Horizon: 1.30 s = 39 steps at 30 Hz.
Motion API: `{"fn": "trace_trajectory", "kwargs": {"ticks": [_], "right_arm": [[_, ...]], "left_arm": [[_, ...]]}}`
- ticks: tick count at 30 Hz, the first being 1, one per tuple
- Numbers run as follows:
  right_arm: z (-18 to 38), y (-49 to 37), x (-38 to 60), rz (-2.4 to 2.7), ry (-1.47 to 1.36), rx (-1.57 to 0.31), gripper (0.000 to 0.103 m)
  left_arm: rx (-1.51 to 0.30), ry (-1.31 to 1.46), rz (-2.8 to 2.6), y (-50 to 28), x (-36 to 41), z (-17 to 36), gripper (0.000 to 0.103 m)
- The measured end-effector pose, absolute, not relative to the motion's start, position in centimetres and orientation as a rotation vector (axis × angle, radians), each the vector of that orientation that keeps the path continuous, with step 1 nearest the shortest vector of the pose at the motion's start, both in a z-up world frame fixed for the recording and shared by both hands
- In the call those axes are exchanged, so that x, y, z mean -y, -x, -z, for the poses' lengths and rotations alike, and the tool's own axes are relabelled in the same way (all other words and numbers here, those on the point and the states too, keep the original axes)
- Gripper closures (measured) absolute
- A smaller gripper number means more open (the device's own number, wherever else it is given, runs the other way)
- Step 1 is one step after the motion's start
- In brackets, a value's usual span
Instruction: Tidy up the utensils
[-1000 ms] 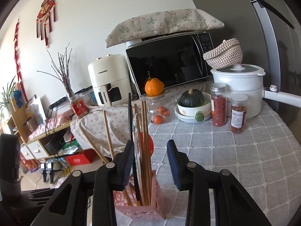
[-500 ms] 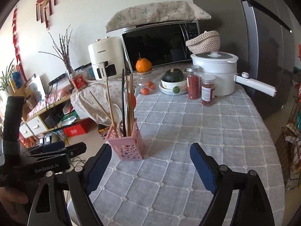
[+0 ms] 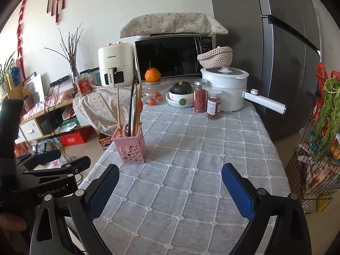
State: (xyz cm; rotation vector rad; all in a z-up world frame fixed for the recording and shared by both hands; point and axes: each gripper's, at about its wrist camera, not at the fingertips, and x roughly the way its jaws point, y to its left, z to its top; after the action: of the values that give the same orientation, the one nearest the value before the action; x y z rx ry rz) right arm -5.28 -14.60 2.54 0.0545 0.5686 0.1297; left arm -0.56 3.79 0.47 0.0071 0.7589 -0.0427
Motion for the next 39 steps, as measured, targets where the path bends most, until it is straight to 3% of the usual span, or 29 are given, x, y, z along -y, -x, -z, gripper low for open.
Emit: {"fn": "trace_trajectory", "kwargs": {"ticks": [39], "right_arm": [[-1.88, 4.99, 14.54, -0.109, -0.031, -0.578, 0.004]], "left_arm": [[-0.779, 0.004, 0.081, 0.90, -3.05, -0.08, 0.019]]}}
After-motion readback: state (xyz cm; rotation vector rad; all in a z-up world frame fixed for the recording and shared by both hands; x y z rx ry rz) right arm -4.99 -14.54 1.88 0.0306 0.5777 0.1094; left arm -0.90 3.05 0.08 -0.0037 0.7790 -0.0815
